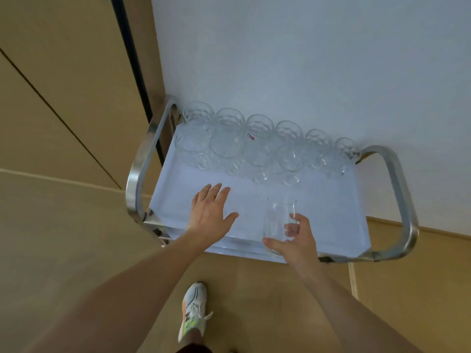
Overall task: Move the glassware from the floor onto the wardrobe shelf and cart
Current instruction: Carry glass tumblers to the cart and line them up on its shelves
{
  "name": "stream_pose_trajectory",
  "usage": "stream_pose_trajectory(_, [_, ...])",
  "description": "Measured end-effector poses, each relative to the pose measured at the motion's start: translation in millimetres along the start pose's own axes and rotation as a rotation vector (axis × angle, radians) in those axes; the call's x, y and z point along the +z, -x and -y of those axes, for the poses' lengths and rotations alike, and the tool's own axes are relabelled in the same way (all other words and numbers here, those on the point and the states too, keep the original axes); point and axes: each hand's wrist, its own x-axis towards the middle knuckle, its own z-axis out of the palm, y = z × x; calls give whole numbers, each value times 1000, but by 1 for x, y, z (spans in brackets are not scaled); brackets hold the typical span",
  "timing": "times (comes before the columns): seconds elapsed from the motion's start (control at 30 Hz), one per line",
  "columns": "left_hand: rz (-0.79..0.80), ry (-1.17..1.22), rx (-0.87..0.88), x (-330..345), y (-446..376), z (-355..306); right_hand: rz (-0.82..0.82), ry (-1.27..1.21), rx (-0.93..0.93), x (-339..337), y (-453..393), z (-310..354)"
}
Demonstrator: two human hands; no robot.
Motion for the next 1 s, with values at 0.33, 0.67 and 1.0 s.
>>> stream_pose_trajectory(0.33, [17, -103, -26, 16, 102, -28, 40, -172, -33, -27, 78, -66])
stream_pose_trajectory(0.67, [76, -159, 68, 76, 157, -75, 109, -421, 28, -64, 112, -125])
stream_pose_trajectory(1.0, [120, -108, 5, 205, 114, -39, 124, -453, 44, -10, 45, -232])
